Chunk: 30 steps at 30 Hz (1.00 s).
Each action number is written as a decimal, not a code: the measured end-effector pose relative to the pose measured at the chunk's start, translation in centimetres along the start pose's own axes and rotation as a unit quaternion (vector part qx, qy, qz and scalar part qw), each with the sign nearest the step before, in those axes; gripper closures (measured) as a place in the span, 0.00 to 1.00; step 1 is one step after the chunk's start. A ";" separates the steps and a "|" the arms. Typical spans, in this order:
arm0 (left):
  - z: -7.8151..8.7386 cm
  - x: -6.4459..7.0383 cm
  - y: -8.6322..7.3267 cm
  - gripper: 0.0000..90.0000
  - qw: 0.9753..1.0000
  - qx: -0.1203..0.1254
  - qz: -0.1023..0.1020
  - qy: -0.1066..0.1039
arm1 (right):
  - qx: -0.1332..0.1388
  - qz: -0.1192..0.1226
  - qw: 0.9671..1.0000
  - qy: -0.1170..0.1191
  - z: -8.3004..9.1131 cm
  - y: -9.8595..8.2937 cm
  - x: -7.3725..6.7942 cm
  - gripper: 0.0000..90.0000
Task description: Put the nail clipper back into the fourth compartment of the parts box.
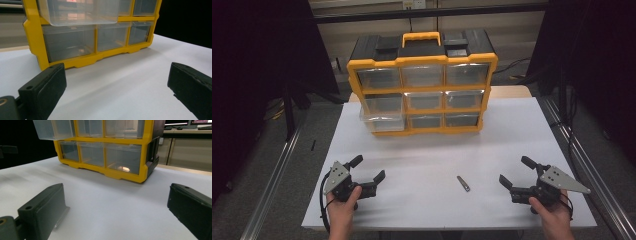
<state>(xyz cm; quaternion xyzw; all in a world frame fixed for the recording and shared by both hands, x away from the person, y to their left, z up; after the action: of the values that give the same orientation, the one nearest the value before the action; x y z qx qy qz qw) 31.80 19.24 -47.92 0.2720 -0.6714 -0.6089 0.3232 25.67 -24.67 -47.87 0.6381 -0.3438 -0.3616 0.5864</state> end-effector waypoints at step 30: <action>-3.0 3.2 -0.5 0.02 0.998 -0.048 -0.003 -0.048 | 0.002 -0.001 1.000 0.014 -0.2 0.1 -0.4 0.02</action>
<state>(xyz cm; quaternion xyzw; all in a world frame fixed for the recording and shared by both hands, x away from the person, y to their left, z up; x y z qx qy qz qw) 31.99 14.80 -47.95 0.2285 -0.6553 -0.6536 0.3018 25.67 -24.26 -47.74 0.6446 -0.3354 -0.3530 0.5894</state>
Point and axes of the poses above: each handheld gripper's, and its own axes: z roughly backward along the jaws, y roughly out of its top, x roughly to its right, the point moved 7 cm from there along -z, roughly forward along the jaws, and after that the axes turned 12 degrees about x, right-handed, at the moved point
